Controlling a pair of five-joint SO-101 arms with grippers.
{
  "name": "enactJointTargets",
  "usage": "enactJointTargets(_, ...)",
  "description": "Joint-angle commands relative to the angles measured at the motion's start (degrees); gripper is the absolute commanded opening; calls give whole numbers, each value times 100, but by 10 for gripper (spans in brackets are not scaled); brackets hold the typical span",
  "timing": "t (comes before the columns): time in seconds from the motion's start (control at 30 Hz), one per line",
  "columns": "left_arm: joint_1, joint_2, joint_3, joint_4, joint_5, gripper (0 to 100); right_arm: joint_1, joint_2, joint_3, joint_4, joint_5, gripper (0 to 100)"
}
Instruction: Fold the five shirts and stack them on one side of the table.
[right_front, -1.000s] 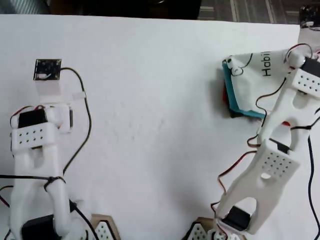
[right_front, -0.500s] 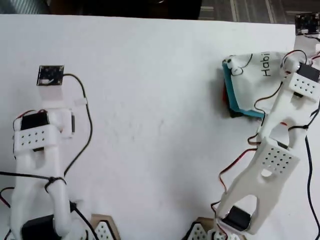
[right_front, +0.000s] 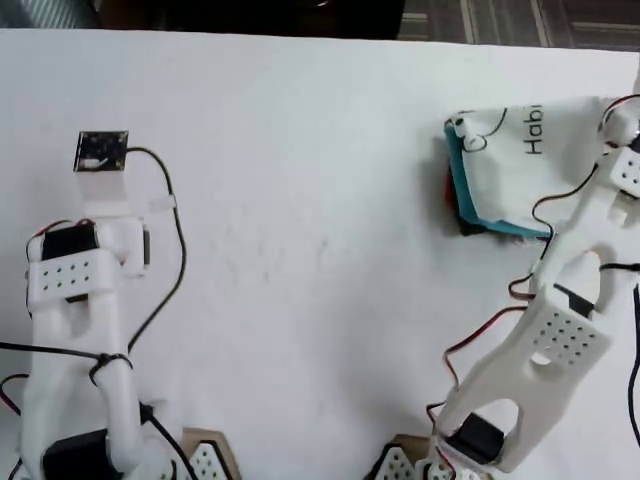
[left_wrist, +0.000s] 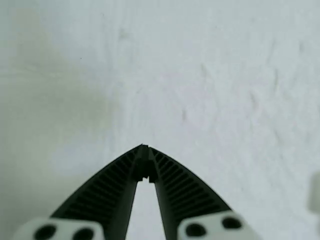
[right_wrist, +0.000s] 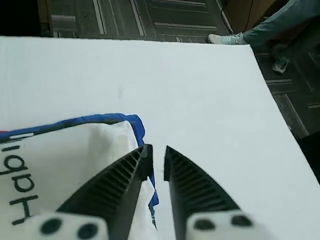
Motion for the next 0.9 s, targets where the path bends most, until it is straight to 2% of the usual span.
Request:
enactJointTargets(0.0,-9,-185,-75,-26,-70,27,-110,-919,-246,356,-642,21)
enactJointTargets(0.1,-9,-185,-75,-26,-70,27,-233,-1218,-246,435,-941,21)
enactJointTargets(0.2,-9,-193,-75,-26,-70,27,-409,-1349,-193,567,-932,22)
enactJointTargets(0.3,-9,-193,-75,-26,-70,27,-664,-1305,-185,1473,-914,20)
enactJointTargets(0.4,-9,-185,-66,-114,-70,27,-910,-1042,-185,2281,-413,20)
enactJointTargets(0.53,-9,-176,-48,-185,-70,27,-708,-347,-185,1938,-334,20)
enactJointTargets(0.87,-9,-167,-31,-193,-70,27,338,989,-246,593,-308,20)
